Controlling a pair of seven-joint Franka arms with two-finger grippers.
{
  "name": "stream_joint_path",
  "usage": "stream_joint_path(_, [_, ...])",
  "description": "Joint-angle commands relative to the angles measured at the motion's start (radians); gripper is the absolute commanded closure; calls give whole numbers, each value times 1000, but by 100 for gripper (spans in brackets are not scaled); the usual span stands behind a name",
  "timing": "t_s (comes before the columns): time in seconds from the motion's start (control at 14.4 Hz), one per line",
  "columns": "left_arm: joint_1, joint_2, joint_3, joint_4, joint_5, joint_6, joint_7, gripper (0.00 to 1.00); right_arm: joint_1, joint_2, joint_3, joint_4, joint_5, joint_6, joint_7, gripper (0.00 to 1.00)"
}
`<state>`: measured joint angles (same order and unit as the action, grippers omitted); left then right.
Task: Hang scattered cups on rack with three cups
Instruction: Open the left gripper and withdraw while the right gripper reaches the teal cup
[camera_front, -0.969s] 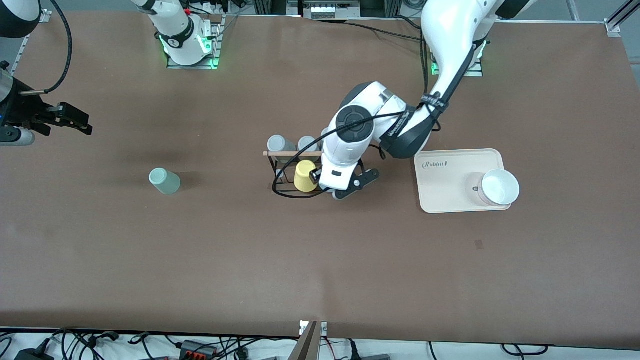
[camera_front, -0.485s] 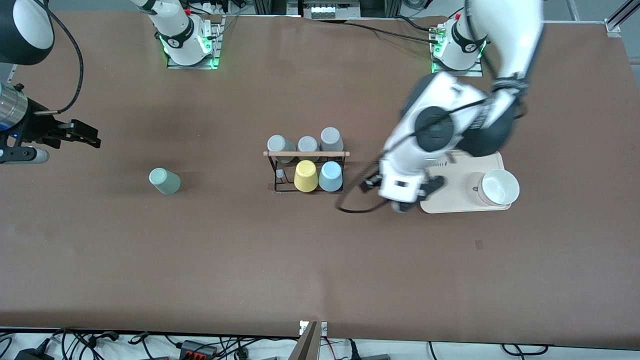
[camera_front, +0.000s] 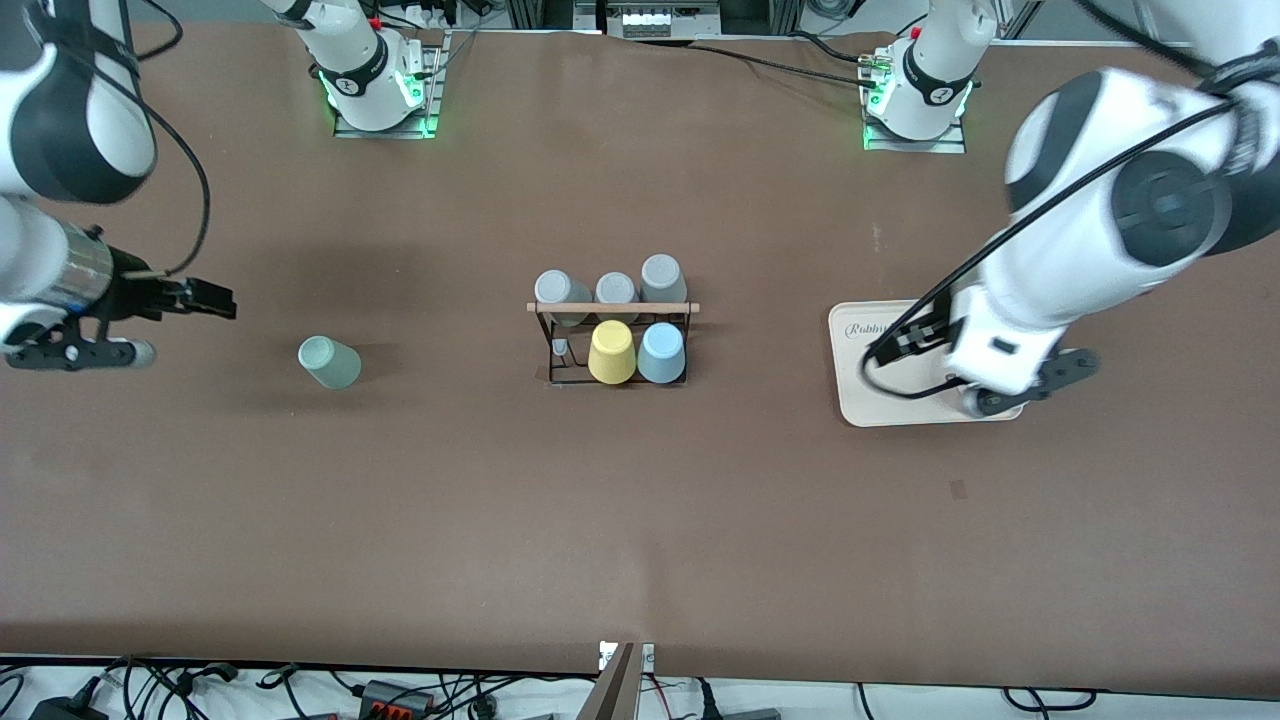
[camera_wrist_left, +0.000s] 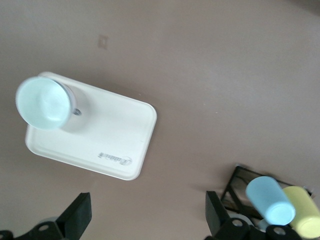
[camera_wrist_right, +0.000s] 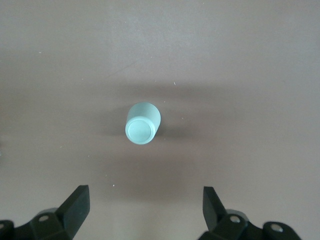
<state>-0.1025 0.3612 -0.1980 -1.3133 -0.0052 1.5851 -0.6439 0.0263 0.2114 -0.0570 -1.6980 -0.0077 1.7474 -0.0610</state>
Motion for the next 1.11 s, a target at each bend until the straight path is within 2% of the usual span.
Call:
stream_joint_path(0.0, [76,-142,-15,-153,4,7,183,0,6,58,3,2,-11,56,0,0])
stream_joint_path(0.48, [216,-229,-17,-184,-4,-48,464,0,26,95,3,-170,-12,256,1,0])
stream_joint_path(1.04, [267,-312,-8,-179,-1,-86,550,0,52,172,5,-238,-11,366,27,0])
